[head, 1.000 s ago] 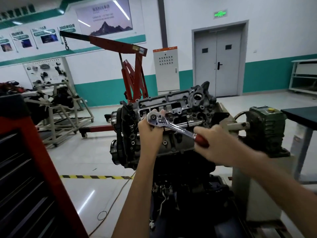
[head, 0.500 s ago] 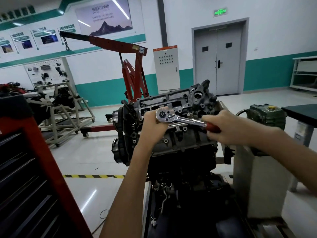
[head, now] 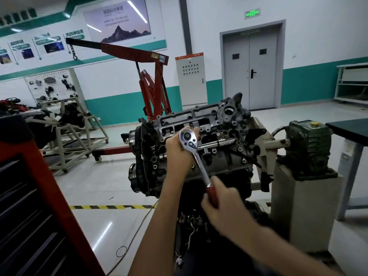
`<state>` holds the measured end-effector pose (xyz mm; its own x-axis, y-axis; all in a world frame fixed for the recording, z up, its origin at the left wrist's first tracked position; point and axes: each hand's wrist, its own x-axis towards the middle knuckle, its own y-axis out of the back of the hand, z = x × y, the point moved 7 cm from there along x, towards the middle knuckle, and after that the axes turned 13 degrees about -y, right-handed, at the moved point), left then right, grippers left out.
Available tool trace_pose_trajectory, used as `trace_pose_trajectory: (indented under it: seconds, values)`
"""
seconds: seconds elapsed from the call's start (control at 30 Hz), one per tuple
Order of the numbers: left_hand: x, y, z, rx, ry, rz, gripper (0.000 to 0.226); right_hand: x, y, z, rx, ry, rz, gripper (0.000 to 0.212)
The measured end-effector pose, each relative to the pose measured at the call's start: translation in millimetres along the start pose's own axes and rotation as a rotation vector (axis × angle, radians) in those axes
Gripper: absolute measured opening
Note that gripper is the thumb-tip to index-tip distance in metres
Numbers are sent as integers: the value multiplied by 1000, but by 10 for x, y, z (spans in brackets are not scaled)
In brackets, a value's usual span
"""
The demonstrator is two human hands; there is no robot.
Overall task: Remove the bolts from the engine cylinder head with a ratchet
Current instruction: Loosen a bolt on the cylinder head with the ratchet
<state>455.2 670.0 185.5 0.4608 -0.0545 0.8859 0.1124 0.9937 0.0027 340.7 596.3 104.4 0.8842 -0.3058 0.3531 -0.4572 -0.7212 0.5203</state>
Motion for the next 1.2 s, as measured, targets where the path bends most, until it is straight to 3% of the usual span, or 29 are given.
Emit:
trace_pose_trajectory:
  seconds: [0.1,0.17,0.27,0.33,0.5,0.6,0.7,0.8,0.87,0.93,1.0,1.07,1.2]
  values:
    - [127,7,64,90,-59,-218,40,308,583,-84,-310,172,-214,23]
    - [149,-26,105,84,-87,-289,39,572,925,-176,-604,263,-242,24]
    - [42,-13,97,11,-58,-137,30,730,1090,-259,-798,344,-101,8]
    - [-42,17,56,3,-20,-32,38,567,903,-136,-645,278,-83,19]
    - [-7,-2,53,-6,6,73,44,-97,32,-60,70,104,129,32]
    - [-43,36,4,-30,65,94,48,-125,-299,-82,161,1,83,25]
    - [22,76,116,48,-46,-69,48,37,63,-17,-109,57,4,20]
    - [128,70,233,109,-139,-200,44,337,656,-122,-391,207,-201,13]
    - [95,9,235,86,-123,-227,36,568,975,-212,-635,292,-167,16]
    - [4,-42,214,15,-83,-155,29,643,1093,-206,-720,302,-85,15]
    - [-55,-45,174,-8,-55,-33,33,482,932,-81,-575,229,-67,19]
    - [-72,-47,123,-26,-40,47,39,169,602,-30,-275,169,25,22]
    - [-53,-54,55,-77,60,129,23,-173,-161,-82,225,5,113,35]
